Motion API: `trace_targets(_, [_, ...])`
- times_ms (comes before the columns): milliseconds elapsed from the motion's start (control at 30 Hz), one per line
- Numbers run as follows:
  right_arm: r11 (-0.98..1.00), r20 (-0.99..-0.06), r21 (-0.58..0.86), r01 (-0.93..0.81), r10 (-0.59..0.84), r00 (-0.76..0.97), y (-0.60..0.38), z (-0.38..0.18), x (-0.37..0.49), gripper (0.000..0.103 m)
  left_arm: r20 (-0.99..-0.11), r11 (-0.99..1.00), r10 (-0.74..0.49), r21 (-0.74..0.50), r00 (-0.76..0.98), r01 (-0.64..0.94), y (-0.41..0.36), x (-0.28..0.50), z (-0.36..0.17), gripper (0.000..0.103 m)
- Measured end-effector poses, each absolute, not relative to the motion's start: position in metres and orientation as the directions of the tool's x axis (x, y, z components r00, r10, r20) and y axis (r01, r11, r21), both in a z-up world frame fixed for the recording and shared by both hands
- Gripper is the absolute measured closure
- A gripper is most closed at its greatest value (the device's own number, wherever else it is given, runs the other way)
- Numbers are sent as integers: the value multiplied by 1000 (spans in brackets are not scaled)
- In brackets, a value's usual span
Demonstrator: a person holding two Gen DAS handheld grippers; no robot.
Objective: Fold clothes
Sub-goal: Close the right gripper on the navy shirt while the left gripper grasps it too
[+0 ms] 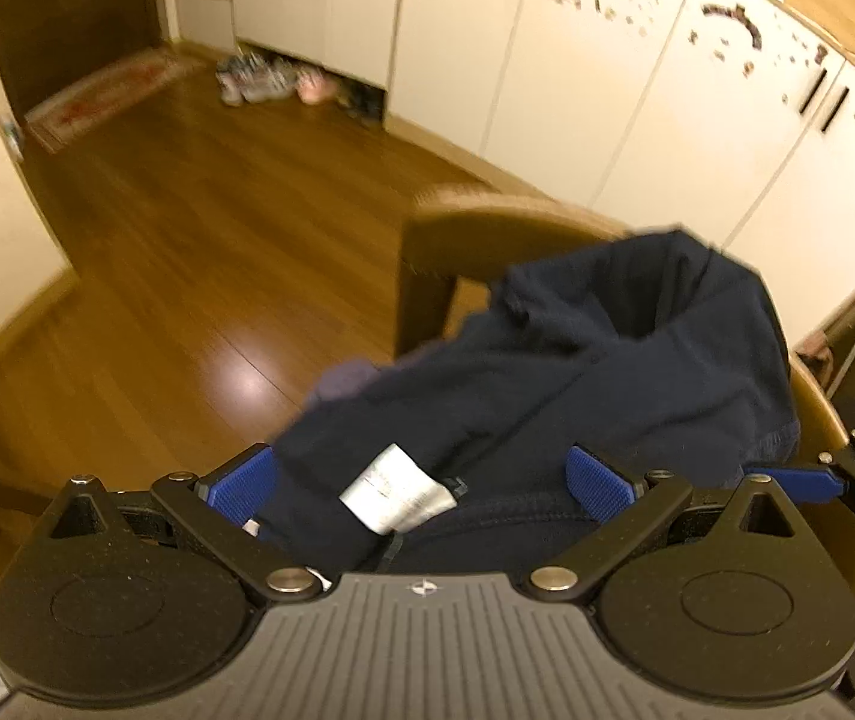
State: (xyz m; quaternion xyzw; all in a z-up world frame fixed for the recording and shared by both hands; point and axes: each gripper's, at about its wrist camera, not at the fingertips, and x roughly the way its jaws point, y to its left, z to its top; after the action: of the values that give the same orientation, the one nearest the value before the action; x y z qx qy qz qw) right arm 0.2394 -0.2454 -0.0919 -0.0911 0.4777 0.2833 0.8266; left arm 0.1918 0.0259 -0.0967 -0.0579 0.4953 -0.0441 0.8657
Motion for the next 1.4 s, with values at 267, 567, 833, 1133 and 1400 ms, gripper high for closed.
trace_targets(267, [835, -847, 134, -533, 376, 376, -247, -93, 241, 0, -842, 956, -235, -291, 485, -42, 39, 193, -113, 6])
trace_targets(567, [842, -799, 76, -534, 371, 472, -254, -68, 213, 0, -806, 946, -297, -322, 512, 41, 40, 176, -84, 85])
trace_targets(833, [784, -756, 88, -614, 454, 471, -283, -35, 163, 0, -769, 929, -370, -324, 521, 180, 36, 129, -63, 94])
trace_targets(1133, [793, -795, 160, -588, 457, 400, -321, -43, 135, 0, -755, 887, -431, -256, 494, 384, 14, 93, -64, 21])
trace_targets(1400, [762, -710, 186, -620, 540, 452, -305, -4, 144, 0, -691, 812, -358, 103, 628, 575, -39, 65, -58, 19])
